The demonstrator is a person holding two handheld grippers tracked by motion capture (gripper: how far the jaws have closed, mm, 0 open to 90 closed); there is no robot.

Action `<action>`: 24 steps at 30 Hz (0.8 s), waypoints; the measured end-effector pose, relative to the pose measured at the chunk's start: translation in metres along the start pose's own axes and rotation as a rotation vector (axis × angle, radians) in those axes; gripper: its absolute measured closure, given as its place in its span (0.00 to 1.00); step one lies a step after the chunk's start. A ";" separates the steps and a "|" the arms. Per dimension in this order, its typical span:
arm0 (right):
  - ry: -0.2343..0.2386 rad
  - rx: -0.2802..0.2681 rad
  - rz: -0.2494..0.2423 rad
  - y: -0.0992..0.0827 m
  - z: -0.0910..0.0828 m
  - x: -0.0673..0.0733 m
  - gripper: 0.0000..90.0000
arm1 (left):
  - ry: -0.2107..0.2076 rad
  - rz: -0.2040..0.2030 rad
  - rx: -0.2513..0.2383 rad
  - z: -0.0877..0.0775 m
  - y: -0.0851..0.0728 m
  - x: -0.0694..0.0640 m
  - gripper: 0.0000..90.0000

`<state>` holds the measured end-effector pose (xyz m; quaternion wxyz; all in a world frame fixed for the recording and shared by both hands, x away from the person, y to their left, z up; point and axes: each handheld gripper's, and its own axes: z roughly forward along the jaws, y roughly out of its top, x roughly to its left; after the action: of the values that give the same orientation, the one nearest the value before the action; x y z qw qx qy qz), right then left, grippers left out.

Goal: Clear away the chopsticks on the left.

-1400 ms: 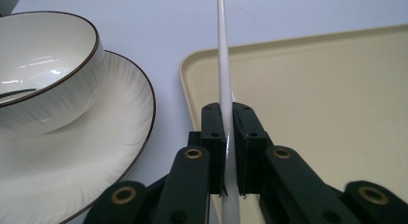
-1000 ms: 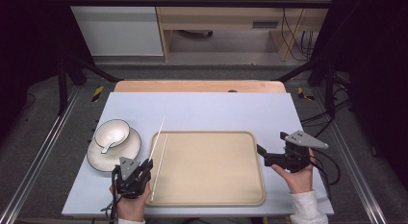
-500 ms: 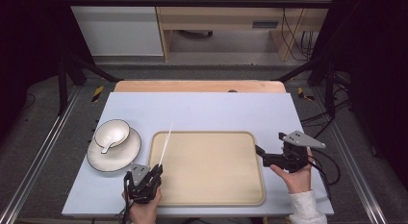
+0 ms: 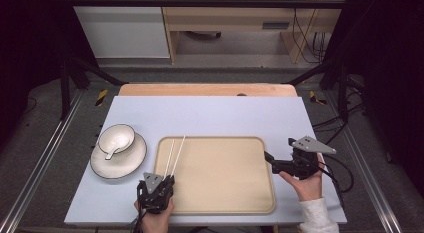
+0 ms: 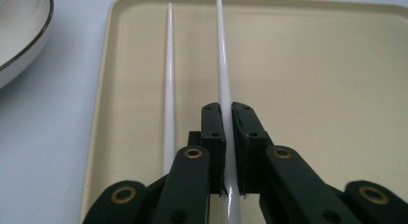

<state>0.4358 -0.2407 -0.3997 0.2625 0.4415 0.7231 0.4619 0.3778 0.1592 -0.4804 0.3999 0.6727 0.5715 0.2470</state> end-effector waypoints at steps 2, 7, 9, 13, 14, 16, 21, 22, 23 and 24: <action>0.000 0.000 -0.002 0.000 0.000 0.000 0.05 | 0.000 0.001 0.006 0.001 -0.001 -0.001 0.94; 0.000 0.001 -0.005 0.000 0.000 0.000 0.05 | 0.003 0.002 0.022 0.003 -0.003 -0.002 0.94; 0.001 0.003 -0.006 0.000 0.001 0.000 0.05 | 0.004 0.002 0.026 0.004 -0.004 -0.003 0.94; 0.002 0.002 0.000 0.000 0.001 0.001 0.05 | 0.007 0.000 0.036 0.006 -0.004 -0.003 0.94; 0.002 0.001 0.000 0.000 0.001 0.001 0.05 | 0.006 0.001 0.040 0.007 -0.004 -0.003 0.94; 0.002 0.001 0.000 0.000 0.001 0.000 0.05 | 0.006 -0.002 0.039 0.007 -0.004 -0.003 0.94; 0.003 0.001 0.001 0.000 0.001 0.001 0.05 | 0.009 0.003 0.038 0.008 -0.004 -0.004 0.93; 0.003 0.001 0.001 0.000 0.001 0.001 0.05 | 0.010 0.006 0.039 0.008 -0.004 -0.004 0.93; 0.003 0.001 0.001 0.000 0.001 0.001 0.05 | 0.009 0.006 0.039 0.008 -0.004 -0.004 0.93; 0.003 0.001 0.001 0.000 0.001 0.001 0.05 | 0.007 0.008 0.040 0.008 -0.004 -0.004 0.93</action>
<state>0.4364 -0.2397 -0.4006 0.2612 0.4412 0.7234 0.4623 0.3810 0.1533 -0.4878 0.3835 0.6817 0.5751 0.2396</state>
